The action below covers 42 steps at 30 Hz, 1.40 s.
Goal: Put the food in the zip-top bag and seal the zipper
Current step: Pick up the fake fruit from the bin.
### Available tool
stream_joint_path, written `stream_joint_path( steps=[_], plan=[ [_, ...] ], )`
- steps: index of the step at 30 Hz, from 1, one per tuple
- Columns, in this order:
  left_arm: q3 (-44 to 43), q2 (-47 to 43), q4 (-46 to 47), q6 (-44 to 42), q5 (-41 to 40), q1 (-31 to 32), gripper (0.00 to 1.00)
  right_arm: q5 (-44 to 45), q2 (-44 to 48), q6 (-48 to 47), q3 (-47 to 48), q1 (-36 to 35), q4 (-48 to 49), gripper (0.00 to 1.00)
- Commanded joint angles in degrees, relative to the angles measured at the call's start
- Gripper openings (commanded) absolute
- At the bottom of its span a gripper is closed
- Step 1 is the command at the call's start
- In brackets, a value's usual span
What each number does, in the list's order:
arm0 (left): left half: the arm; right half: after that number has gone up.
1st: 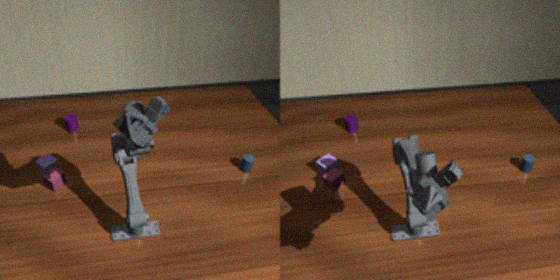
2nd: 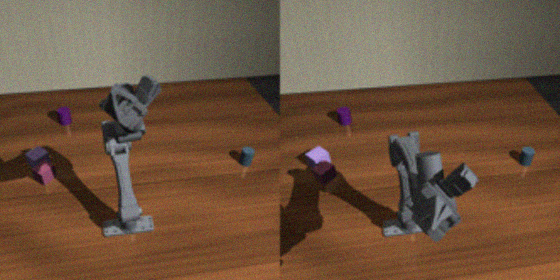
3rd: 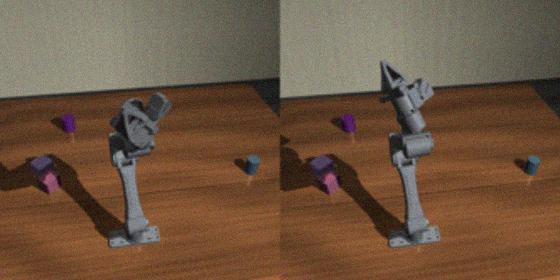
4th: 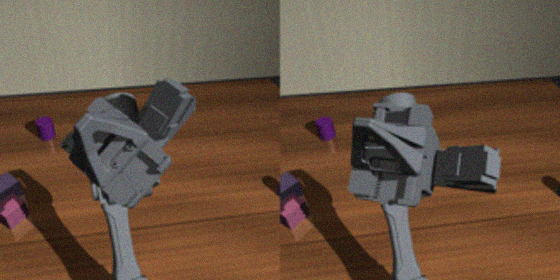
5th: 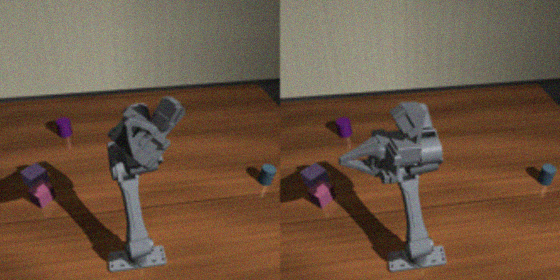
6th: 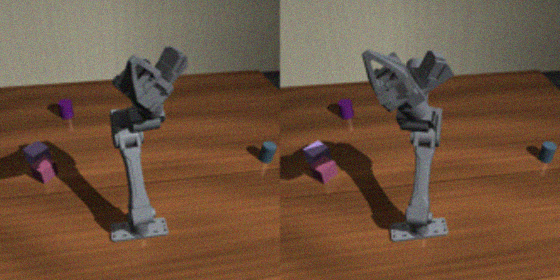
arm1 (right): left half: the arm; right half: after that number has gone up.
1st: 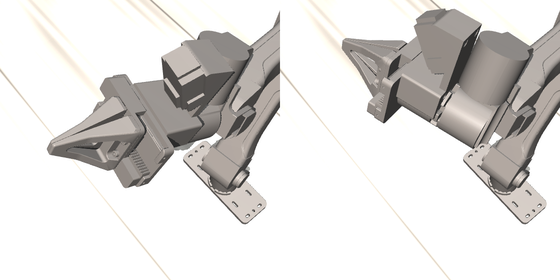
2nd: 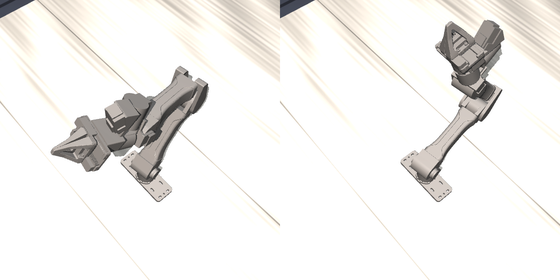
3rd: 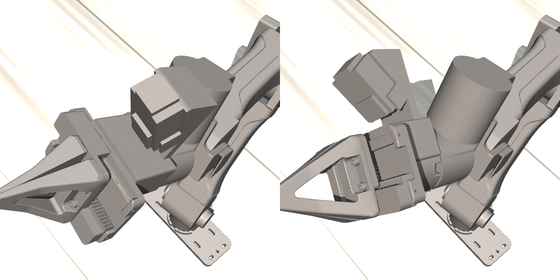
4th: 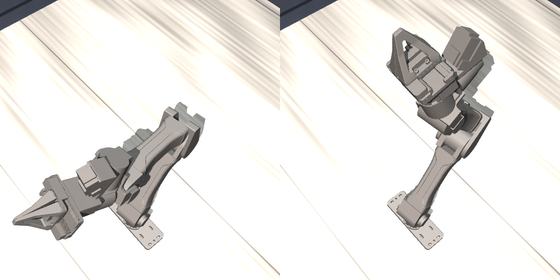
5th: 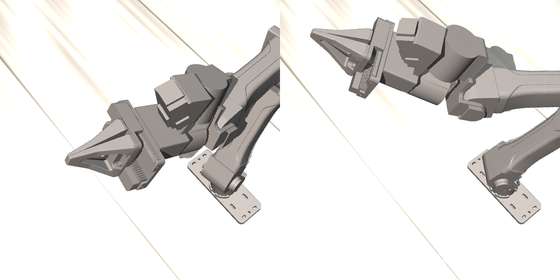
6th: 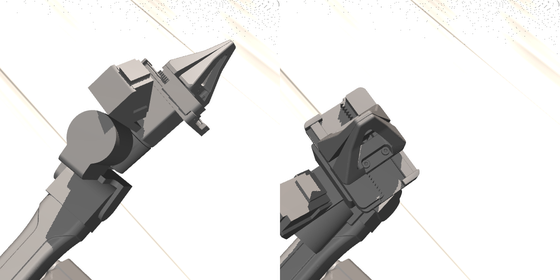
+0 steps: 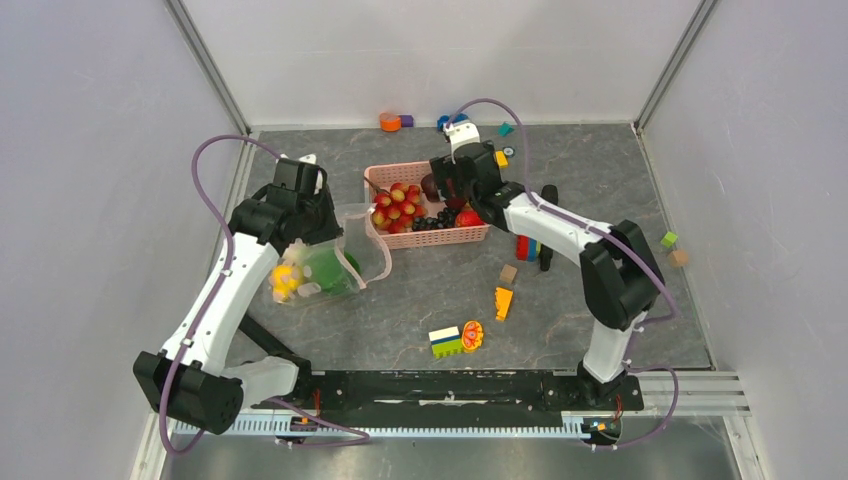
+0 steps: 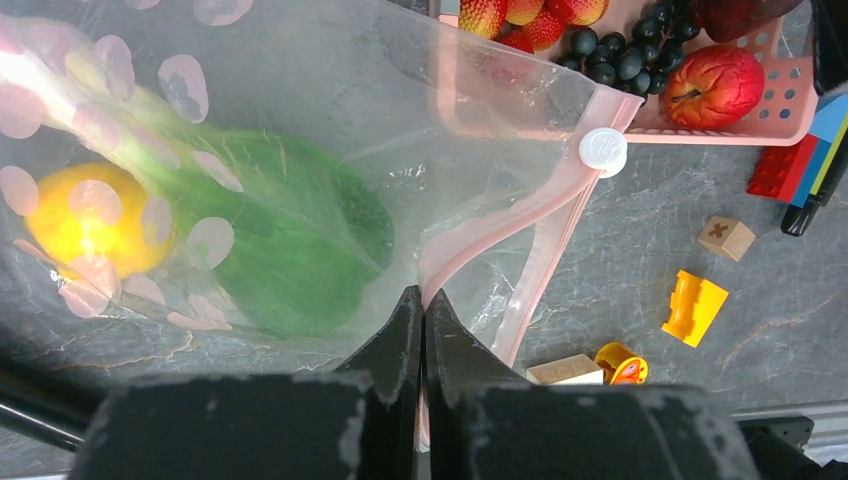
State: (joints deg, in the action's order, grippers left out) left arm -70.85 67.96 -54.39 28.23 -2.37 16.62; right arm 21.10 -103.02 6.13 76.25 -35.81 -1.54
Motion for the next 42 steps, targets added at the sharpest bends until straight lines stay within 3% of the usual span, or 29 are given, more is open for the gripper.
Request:
stream_joint_path(
  steps=[1,14,19,24,28,32,36,42],
  plan=[
    [0.01,-1.03,2.44,-2.01,2.02,0.06,0.02,3.68,-4.25,-1.07,5.67,-0.04,3.48,0.98],
    [0.1,-0.73,2.62,-2.22,4.1,0.08,0.02,0.4,-11.43,0.5,8.64,0.02,3.56,0.98],
    [0.11,-0.17,2.65,-2.32,4.93,0.07,0.02,0.09,-12.48,0.8,8.74,-0.04,3.56,0.91],
    [0.1,0.36,2.62,-2.44,5.75,0.08,0.02,1.0,-12.21,1.15,7.37,0.02,3.8,0.81],
    [0.11,0.41,2.62,-2.42,5.69,0.07,0.02,1.13,-11.41,1.61,6.63,-0.05,3.78,0.58],
    [0.18,0.25,2.6,-2.46,5.45,0.04,0.02,0.2,-8.44,2.38,3.76,0.0,5.84,0.43],
    [0.19,0.36,2.62,-2.48,6.13,0.08,0.02,-1.59,-4.13,2.1,1.16,-0.02,6.35,0.35],
    [0.17,-0.08,2.87,-2.91,8.4,0.07,0.02,-3.33,6.73,3.07,-10.03,-0.14,13.02,0.34]
  ],
)
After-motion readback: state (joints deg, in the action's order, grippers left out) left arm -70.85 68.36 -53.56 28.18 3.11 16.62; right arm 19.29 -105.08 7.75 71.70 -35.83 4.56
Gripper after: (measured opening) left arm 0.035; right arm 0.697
